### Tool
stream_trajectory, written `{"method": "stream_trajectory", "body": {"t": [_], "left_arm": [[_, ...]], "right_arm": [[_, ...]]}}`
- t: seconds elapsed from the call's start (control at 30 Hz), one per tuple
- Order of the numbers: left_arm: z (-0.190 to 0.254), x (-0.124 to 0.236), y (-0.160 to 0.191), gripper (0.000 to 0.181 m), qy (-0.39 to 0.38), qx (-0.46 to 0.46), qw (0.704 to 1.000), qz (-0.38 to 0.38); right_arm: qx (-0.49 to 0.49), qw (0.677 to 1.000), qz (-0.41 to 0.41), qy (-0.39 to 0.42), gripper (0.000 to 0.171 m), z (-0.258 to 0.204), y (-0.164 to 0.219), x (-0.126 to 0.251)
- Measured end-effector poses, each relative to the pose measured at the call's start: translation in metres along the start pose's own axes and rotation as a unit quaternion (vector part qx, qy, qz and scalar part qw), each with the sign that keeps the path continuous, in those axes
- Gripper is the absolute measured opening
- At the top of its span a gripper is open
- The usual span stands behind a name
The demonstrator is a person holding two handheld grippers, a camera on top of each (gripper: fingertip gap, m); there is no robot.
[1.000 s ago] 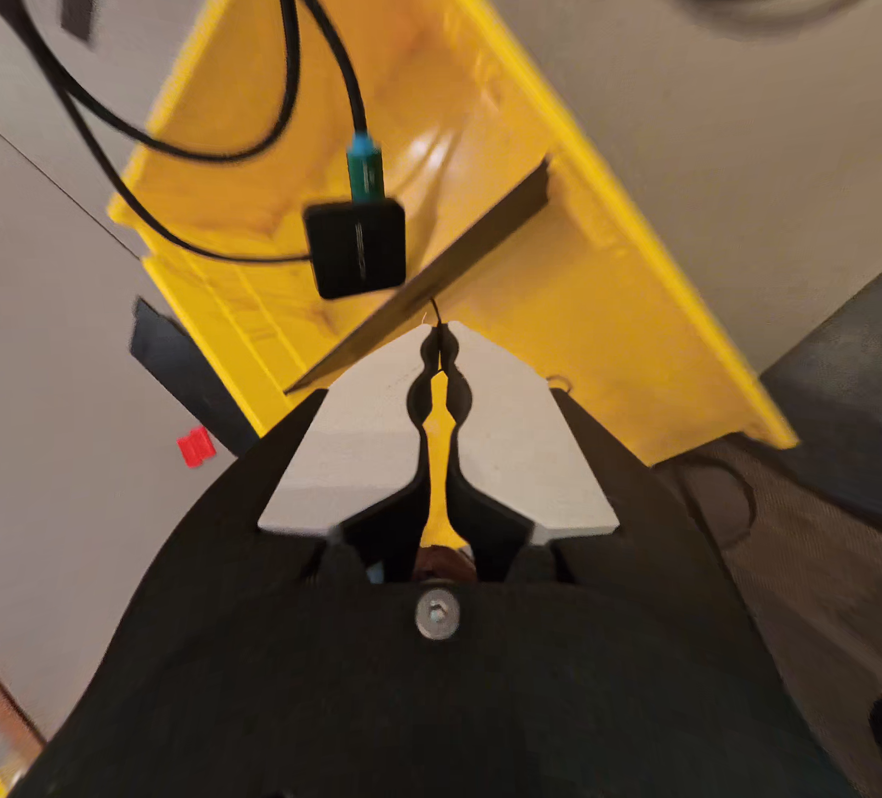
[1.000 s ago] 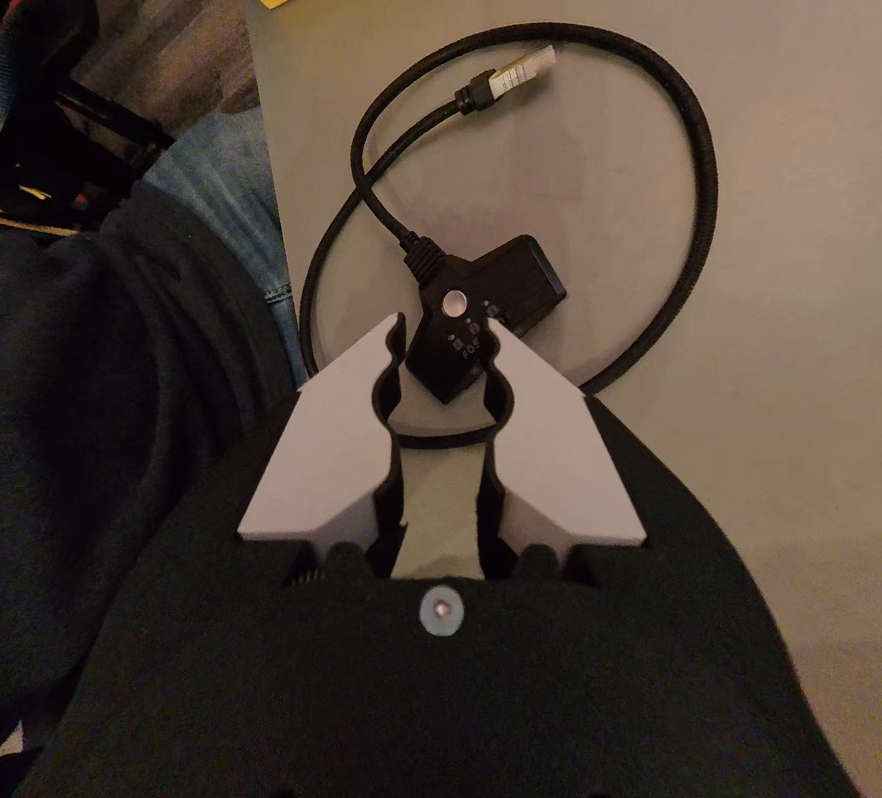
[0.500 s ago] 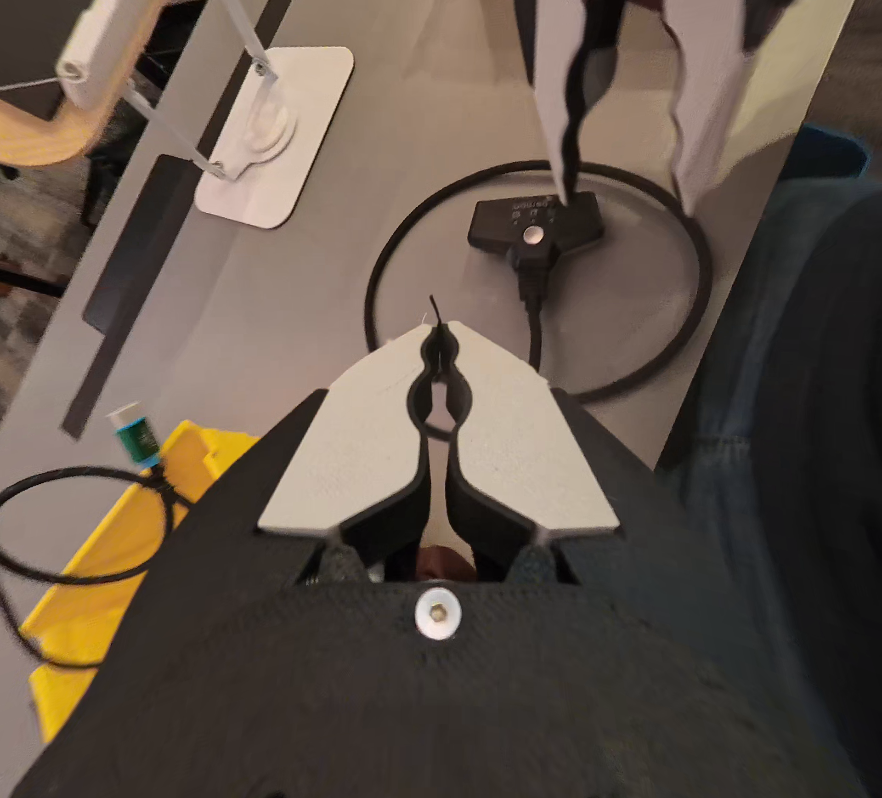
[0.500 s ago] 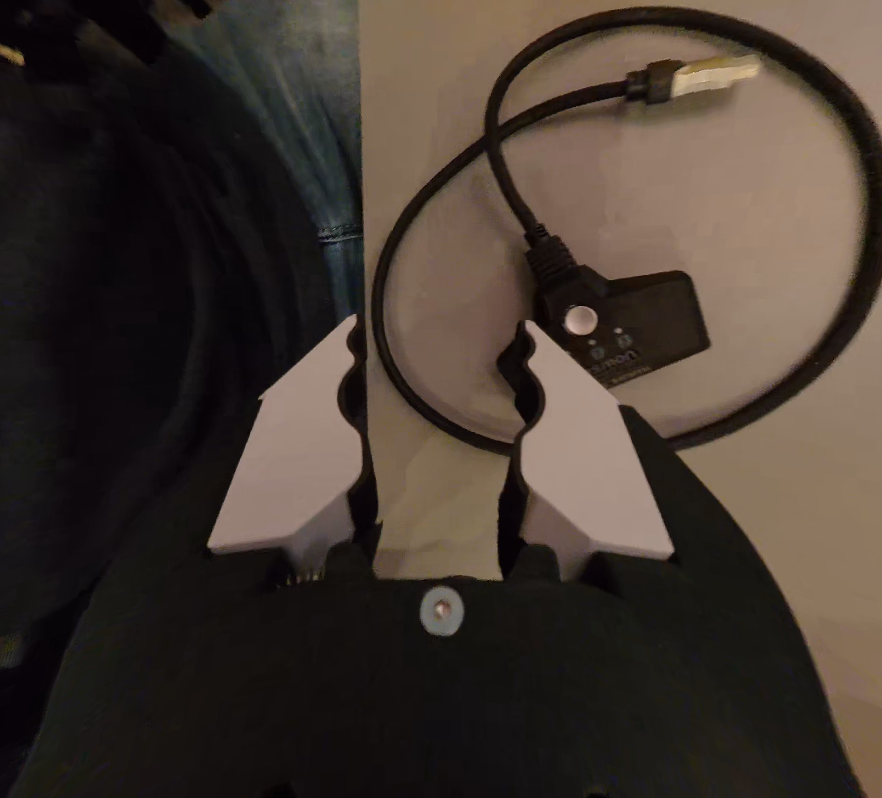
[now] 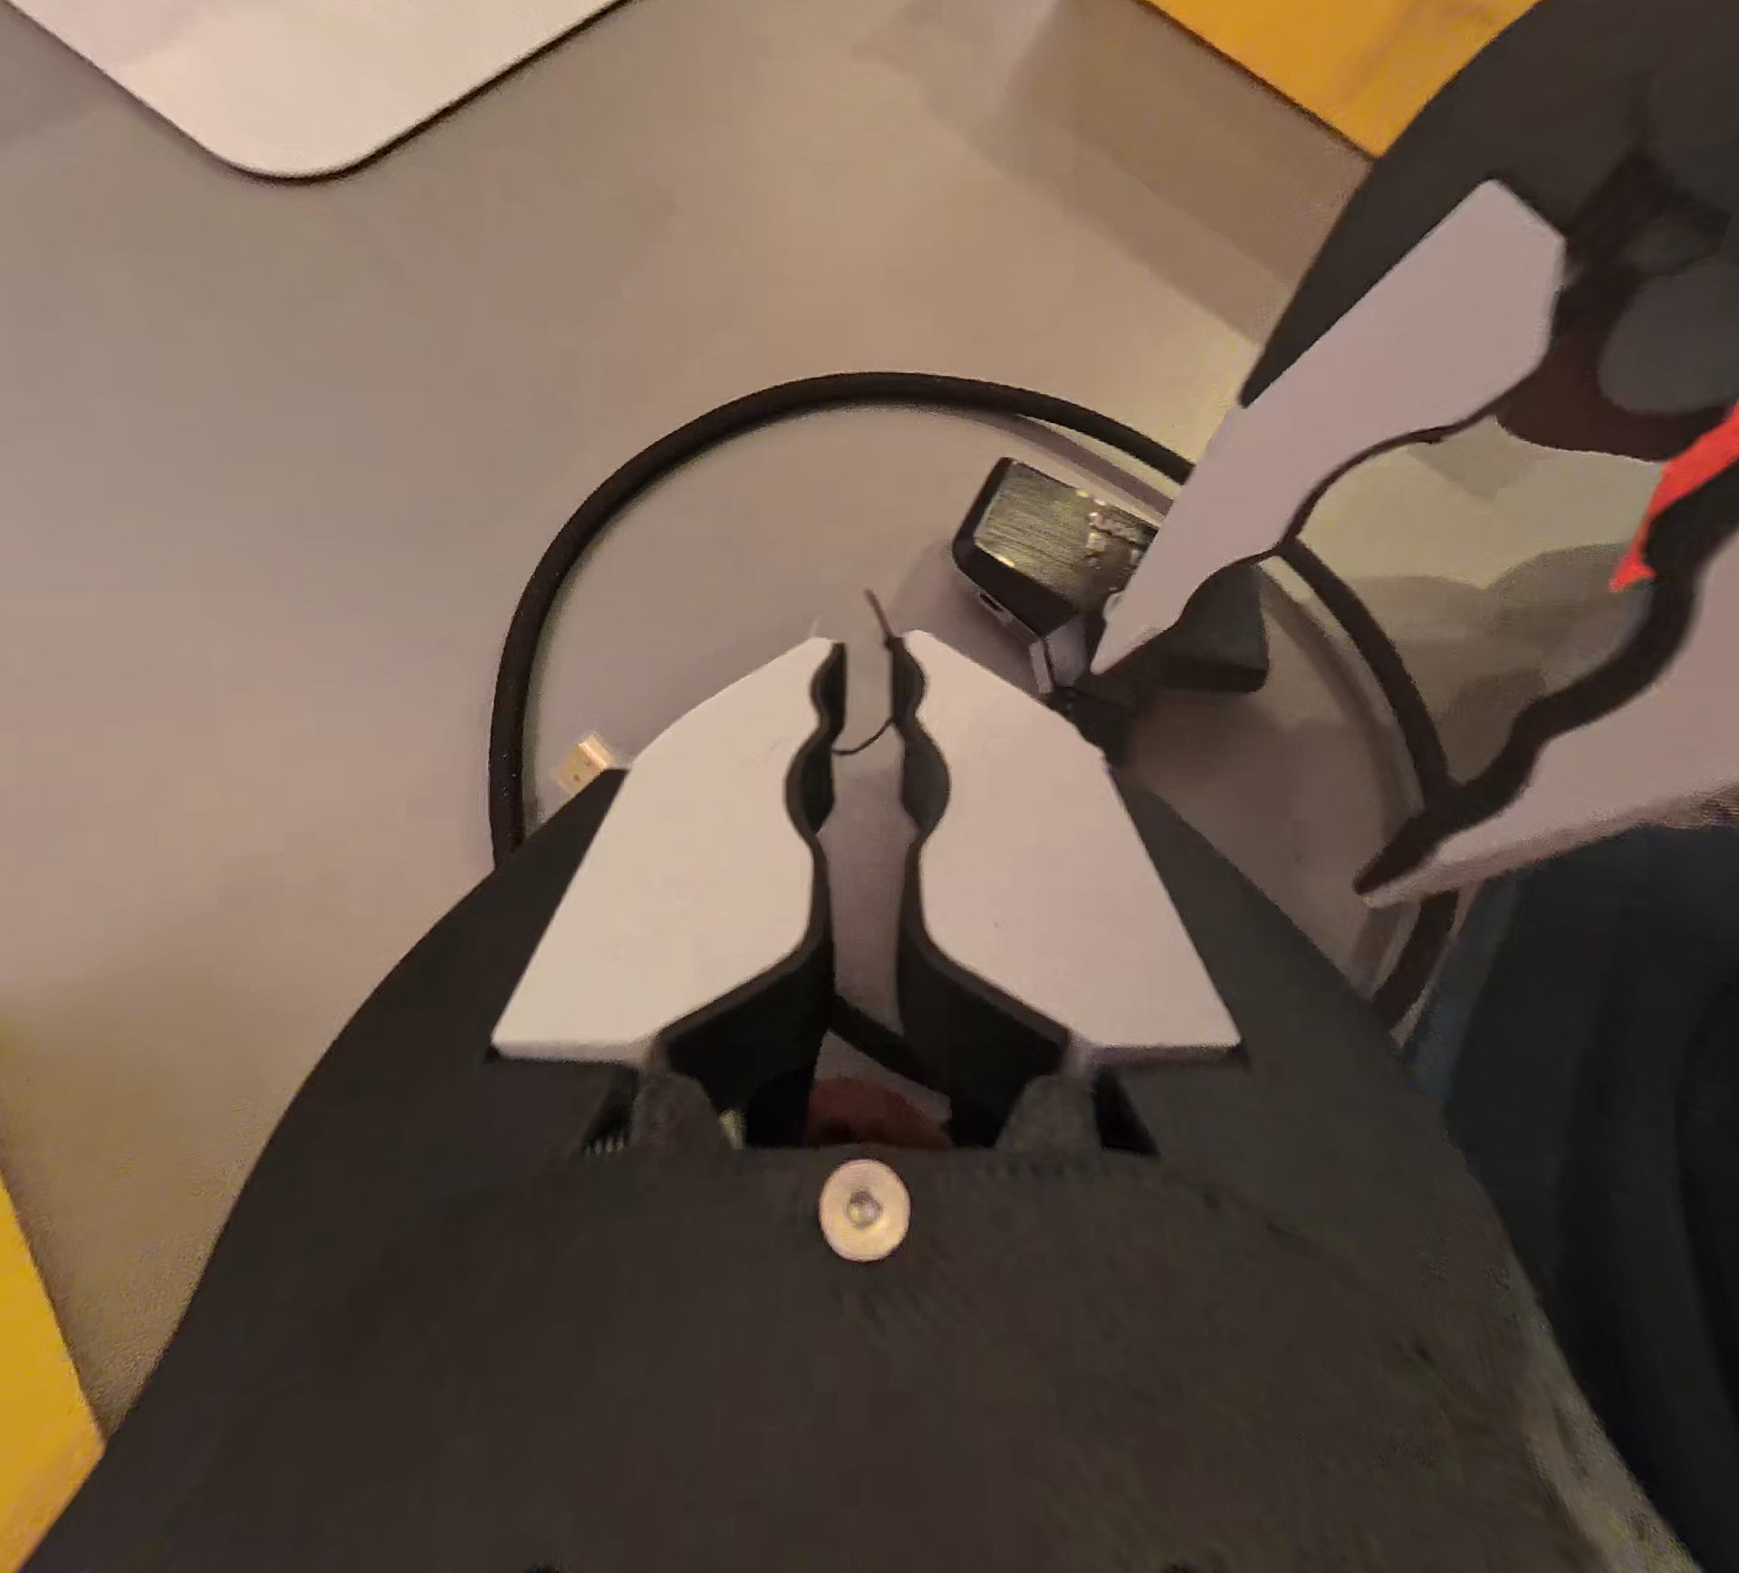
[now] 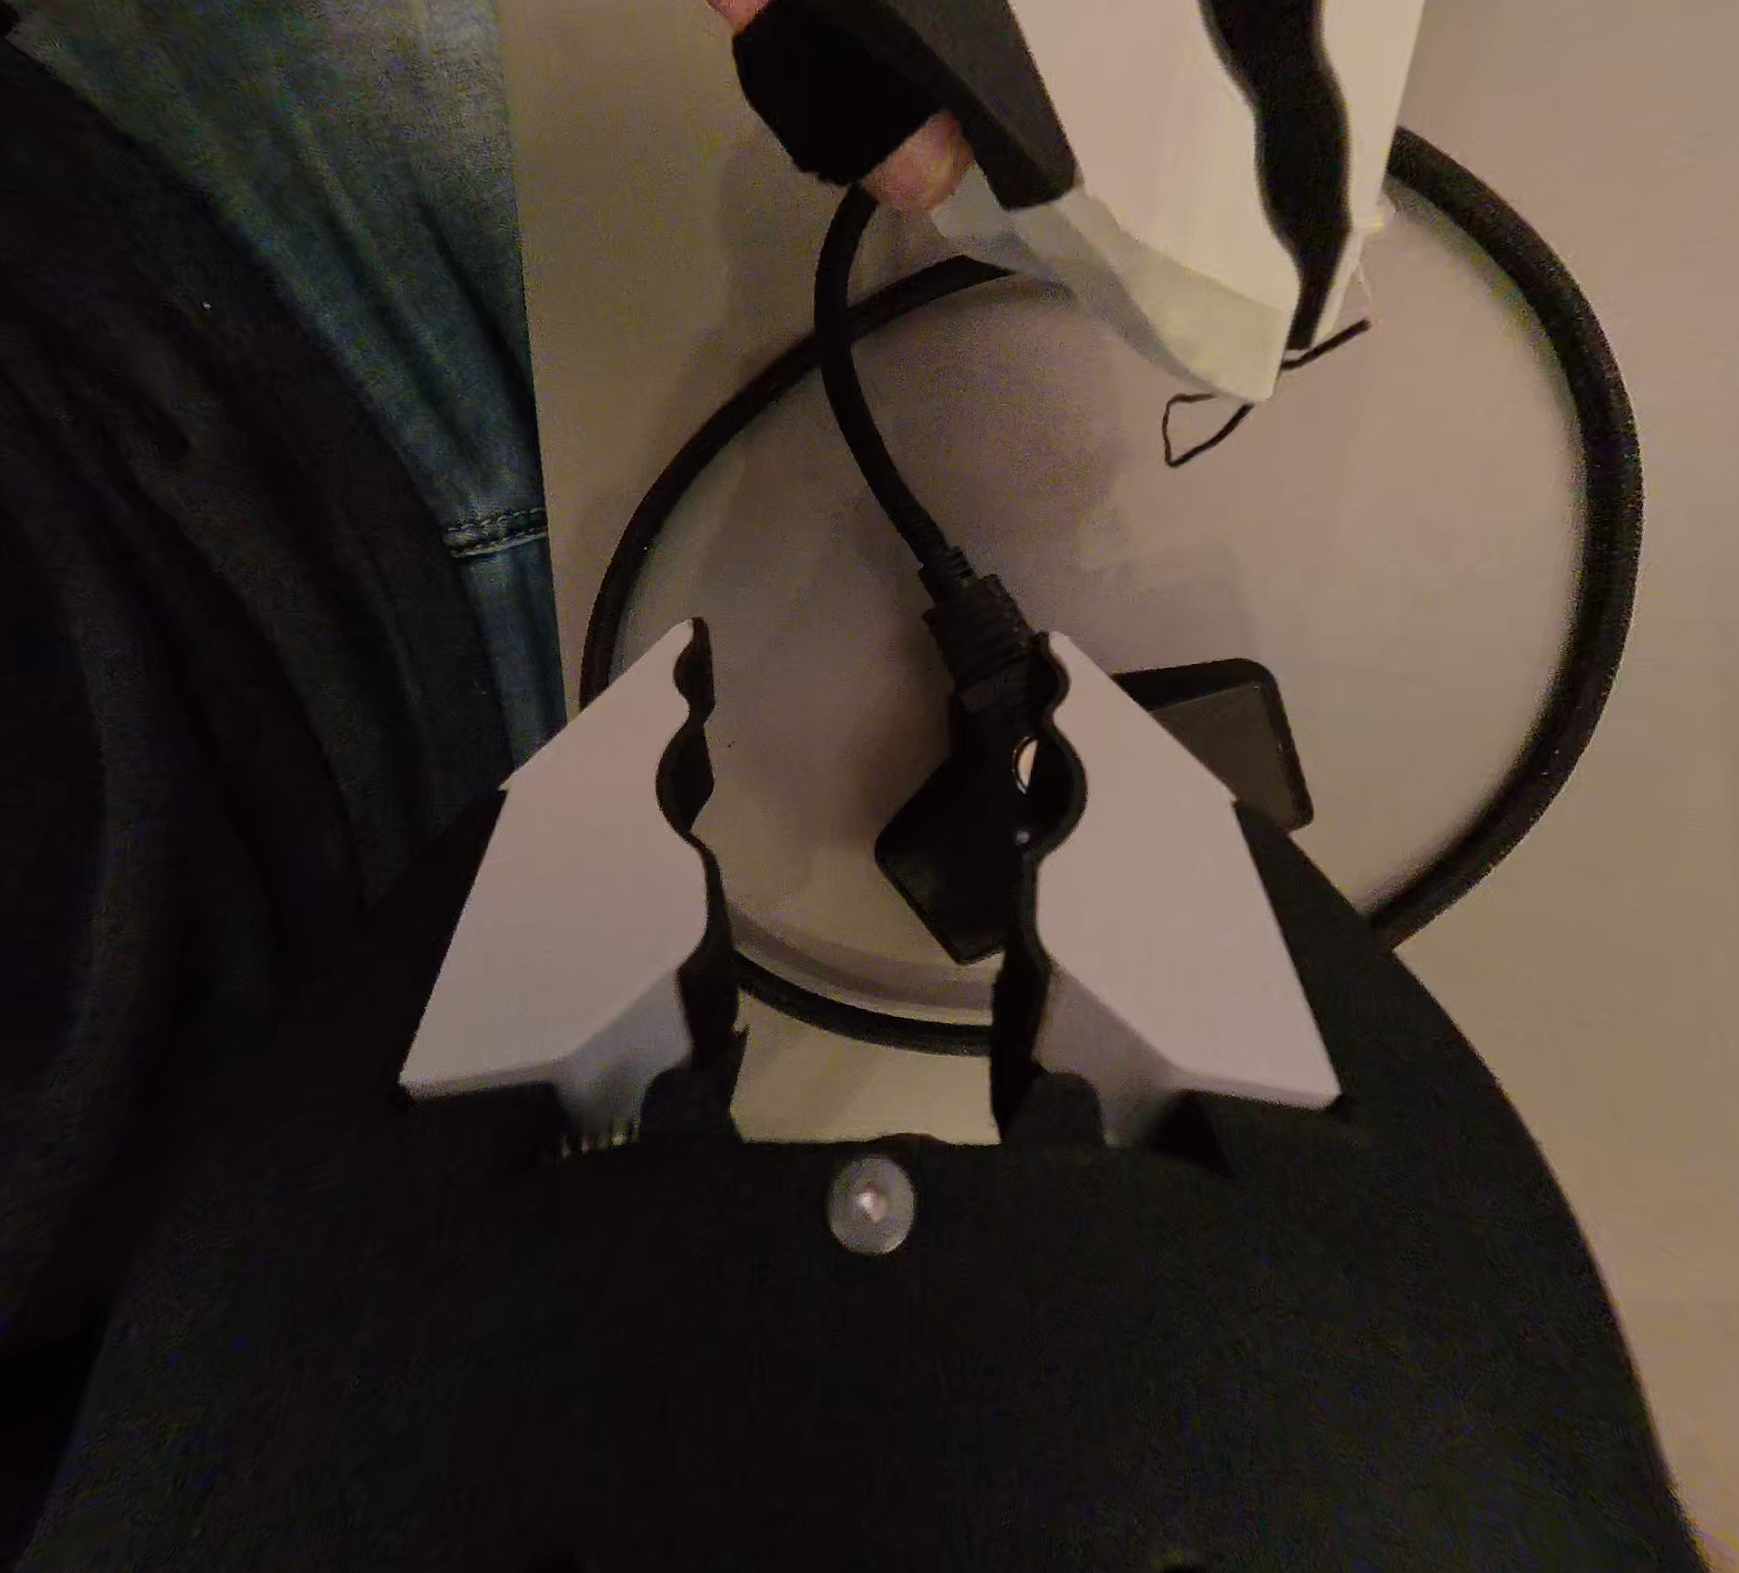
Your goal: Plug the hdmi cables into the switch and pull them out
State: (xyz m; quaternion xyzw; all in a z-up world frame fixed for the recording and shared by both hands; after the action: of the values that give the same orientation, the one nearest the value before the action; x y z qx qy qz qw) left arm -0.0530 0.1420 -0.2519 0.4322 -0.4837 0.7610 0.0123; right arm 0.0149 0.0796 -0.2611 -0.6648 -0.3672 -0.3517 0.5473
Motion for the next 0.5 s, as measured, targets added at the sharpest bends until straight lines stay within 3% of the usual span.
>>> {"method": "stream_trajectory", "body": {"t": [0.07,0.27,0.37,0.5], "left_arm": [[-0.006,-0.004,0.002,0.032,-0.013,0.001,1.000,-0.010],[-0.007,0.022,0.003,0.049,-0.020,-0.025,0.999,-0.011],[0.016,0.037,0.020,0.049,-0.005,-0.132,0.989,-0.062],[0.033,0.036,0.060,0.055,-0.042,-0.290,0.943,-0.160]], "right_arm": [[-0.002,1.000,-0.001,0.007,0.068,0.002,0.001,0.001],[-0.020,1.000,0.007,0.013,0.068,0.009,0.015,0.012],[-0.033,0.999,0.020,0.019,0.066,0.015,0.021,0.022],[-0.006,1.000,0.027,-0.001,0.066,0.008,0.014,0.023]]}}
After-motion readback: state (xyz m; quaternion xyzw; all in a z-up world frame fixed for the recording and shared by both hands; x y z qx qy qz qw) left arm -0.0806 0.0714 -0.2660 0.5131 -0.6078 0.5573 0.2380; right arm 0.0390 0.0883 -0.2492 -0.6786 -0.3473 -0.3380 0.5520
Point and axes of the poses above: each gripper's, where its closed fingertips meet, x back along the fingers, y out of its underside, z = x × y across the jaws, the point moved 3 cm from there along x, back along the fingers, and after that the axes turned 3 degrees about -z, right-handed, at the moved point
